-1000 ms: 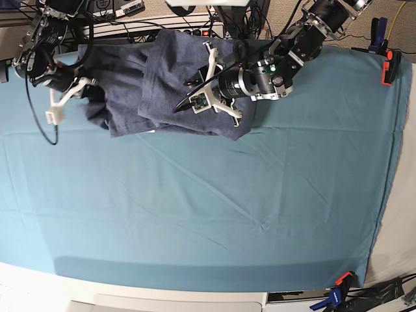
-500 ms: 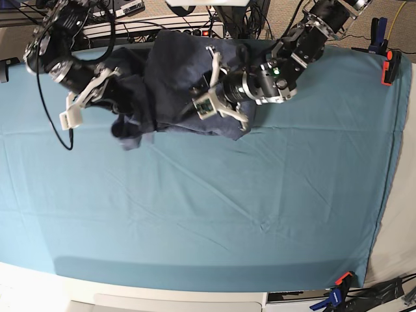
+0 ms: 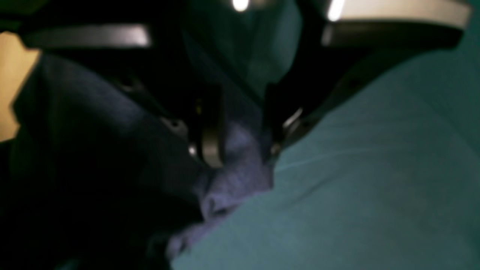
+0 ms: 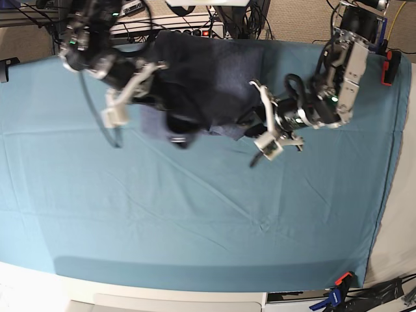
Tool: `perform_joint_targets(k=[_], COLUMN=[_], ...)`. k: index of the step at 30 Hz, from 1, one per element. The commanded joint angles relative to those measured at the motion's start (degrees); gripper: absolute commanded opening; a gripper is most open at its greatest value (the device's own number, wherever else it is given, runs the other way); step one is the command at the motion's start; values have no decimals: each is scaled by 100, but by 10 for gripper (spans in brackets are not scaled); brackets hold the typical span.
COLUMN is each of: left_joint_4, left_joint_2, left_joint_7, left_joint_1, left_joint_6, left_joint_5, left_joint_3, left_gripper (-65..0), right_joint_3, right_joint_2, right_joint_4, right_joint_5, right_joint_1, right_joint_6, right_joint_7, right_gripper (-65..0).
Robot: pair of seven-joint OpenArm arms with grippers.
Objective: Fold the T-shirt properly
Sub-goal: 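Grasp the folded bundle with both grippers and lift it, then flip the lifted bundle over with the right gripper, exposing the printed lettering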
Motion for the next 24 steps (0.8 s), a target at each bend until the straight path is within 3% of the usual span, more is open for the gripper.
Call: perform_joint_targets(k=[1,4,7,24], left_joint_4=[114,114,114,125], left_joint_2=[-42,-50,-81,-83], left_joint_7=[-70,13,7,9], left_joint_1=[-76,-76,-85,-146], left_joint_6=[-28,-243,-243,-323], left_joint_5=[-229,-520,-686,-708], left_joint_3=[-142,-411,-564,-616], left_gripper=[-463,-463,-463,-463], right_joint_3=[-114,-463,-708,-2114], right_joint_2=[31,28,28,28], right_joint_4=[105,103,96,-181], right_joint_5=[-120,-726,-1110,-2293], right_joint_1=[79,162,170,173], right_joint_6=[17,-81,-140,-717], right_joint_7=[247,501,601,1335], right_gripper=[-650,-650,-650,-650])
